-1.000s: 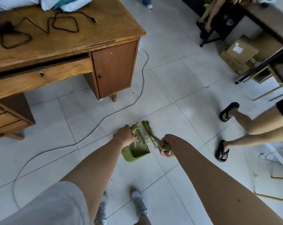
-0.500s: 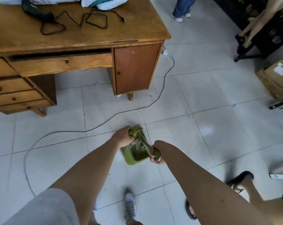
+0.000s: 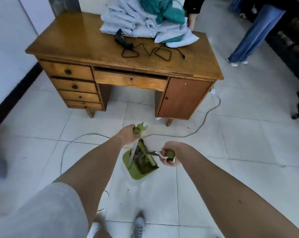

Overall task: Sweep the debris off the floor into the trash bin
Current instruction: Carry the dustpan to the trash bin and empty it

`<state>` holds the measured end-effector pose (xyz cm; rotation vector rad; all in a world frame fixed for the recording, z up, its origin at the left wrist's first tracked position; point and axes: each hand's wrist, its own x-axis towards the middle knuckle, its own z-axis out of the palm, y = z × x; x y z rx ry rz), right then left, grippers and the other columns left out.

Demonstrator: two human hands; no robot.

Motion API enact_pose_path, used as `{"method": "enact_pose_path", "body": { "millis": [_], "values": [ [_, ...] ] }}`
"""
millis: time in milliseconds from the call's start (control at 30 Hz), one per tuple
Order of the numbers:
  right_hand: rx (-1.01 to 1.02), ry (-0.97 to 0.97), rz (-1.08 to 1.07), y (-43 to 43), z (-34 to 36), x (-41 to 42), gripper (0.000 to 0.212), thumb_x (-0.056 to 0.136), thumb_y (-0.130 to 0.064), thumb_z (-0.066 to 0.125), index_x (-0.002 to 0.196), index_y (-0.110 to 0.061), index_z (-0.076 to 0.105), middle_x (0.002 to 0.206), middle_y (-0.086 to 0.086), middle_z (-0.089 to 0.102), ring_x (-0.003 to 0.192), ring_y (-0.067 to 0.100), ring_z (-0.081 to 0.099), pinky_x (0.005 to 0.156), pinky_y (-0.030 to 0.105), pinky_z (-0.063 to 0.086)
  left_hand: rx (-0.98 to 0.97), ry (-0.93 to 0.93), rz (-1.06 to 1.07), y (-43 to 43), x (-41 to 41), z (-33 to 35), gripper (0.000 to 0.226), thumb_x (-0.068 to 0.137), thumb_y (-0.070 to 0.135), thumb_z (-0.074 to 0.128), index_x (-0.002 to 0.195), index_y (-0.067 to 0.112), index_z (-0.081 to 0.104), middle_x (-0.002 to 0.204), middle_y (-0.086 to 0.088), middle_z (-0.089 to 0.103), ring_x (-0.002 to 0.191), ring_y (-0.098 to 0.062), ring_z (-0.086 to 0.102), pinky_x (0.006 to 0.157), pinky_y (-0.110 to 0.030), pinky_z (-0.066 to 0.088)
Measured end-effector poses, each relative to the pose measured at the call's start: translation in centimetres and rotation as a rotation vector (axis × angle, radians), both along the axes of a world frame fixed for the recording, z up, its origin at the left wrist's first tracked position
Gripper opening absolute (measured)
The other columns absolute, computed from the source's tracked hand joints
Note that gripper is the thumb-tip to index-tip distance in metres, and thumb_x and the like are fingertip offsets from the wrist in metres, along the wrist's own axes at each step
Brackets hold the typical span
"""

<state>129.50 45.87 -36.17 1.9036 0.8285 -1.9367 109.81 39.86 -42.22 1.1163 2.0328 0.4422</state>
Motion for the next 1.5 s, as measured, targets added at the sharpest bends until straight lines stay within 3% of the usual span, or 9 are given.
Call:
{"method": "enact_pose_path", "body": {
  "millis": [167,300,500,700,800,967,1167,1267,1500],
  "values": [
    [0.044,0.059,0.077,-1.9,2.4,-7.0,0.010,0.094,-0.007,0.042,0.090,-0.004,0.051,0.059,0.008,0.049,0.036,0.018,0.046,0.033,0.018,0.039,0.053,0.027,0.123,-4.0,-5.5,2.9,0.021,0.088,0.028,0.064,0.091,0.014,0.048,0.087,-0.004,0.055,0.081,-0.021,0.051,0.071,-0.026,0.036],
    [0.011,0.116,0.142,-4.1,4.7,-12.7,0.019,0.097,-0.011,0.037,0.083,-0.004,0.049,0.042,0.009,0.048,0.026,0.016,0.045,0.030,0.015,0.037,0.074,-0.013,0.241,-8.0,-10.0,5.1,0.019,0.086,0.024,0.065,0.092,0.014,0.050,0.085,-0.004,0.055,0.081,-0.022,0.054,0.070,-0.027,0.039],
    [0.094,0.141,0.382,-8.4,8.1,-21.6,0.027,0.097,-0.013,0.038,0.075,-0.004,0.051,0.046,0.010,0.050,0.028,0.017,0.044,0.031,0.013,0.036,0.094,-0.037,0.389,-15.0,-17.5,8.9,0.038,0.086,0.021,0.065,0.120,0.007,0.057,0.113,-0.019,0.065,0.108,-0.036,0.062,0.090,-0.039,0.051],
    [0.153,0.226,0.598,-14.9,10.6,-30.8,0.016,0.091,-0.008,0.048,0.075,-0.007,0.047,0.050,0.008,0.047,0.033,0.014,0.043,0.031,0.015,0.035,0.077,-0.008,0.549,-24.5,-24.7,11.1,0.019,0.087,0.023,0.062,0.098,0.013,0.051,0.074,-0.002,0.052,0.060,-0.014,0.048,0.055,-0.025,0.043],
    [0.107,0.306,0.628,-18.5,11.4,-35.3,0.018,0.092,-0.009,0.044,0.075,-0.008,0.046,0.048,0.007,0.047,0.030,0.014,0.044,0.030,0.014,0.034,0.078,0.022,0.643,-29.5,-27.6,11.9,0.017,0.087,0.023,0.061,0.095,0.011,0.052,0.073,-0.002,0.050,0.064,-0.018,0.048,0.060,-0.029,0.043],
    [0.028,0.333,0.829,-24.2,13.2,-42.3,0.027,0.096,-0.013,0.038,0.070,-0.010,0.042,0.042,0.005,0.043,0.026,0.013,0.040,0.028,0.013,0.033,0.119,0.021,0.831,-37.1,-32.3,13.5,0.021,0.088,0.027,0.060,0.093,0.009,0.053,0.075,-0.006,0.054,0.060,-0.018,0.050,0.055,-0.027,0.043],
    [0.061,0.377,1.018,-30.0,15.3,-50.4,0.021,0.094,-0.012,0.042,0.074,-0.006,0.047,0.048,0.006,0.044,0.027,0.013,0.040,0.027,0.015,0.036,0.200,0.086,1.165,-44.6,-35.8,15.2,0.050,0.080,0.066,0.056,0.068,0.018,0.047,0.059,-0.001,0.049,0.054,-0.020,0.047,0.053,-0.026,0.038],
    [0.067,0.403,1.112,-32.1,16.2,-54.3,0.016,0.090,-0.008,0.043,0.075,-0.006,0.046,0.054,0.005,0.041,0.029,0.013,0.038,0.028,0.015,0.036,0.240,0.119,1.317,-47.6,-37.1,15.9,0.052,0.079,0.066,0.056,0.068,0.016,0.045,0.060,-0.001,0.047,0.050,-0.019,0.043,0.049,-0.027,0.034],
    [0.091,0.422,1.400,-35.3,17.9,-61.2,0.023,0.090,-0.007,0.042,0.068,-0.005,0.046,0.038,0.006,0.039,0.023,0.014,0.034,0.028,0.011,0.032,0.312,0.157,1.648,-50.9,-39.1,16.0,0.058,0.083,0.066,0.052,0.086,0.008,0.057,0.068,-0.005,0.053,0.063,-0.025,0.050,0.063,-0.031,0.042]
  ]
}}
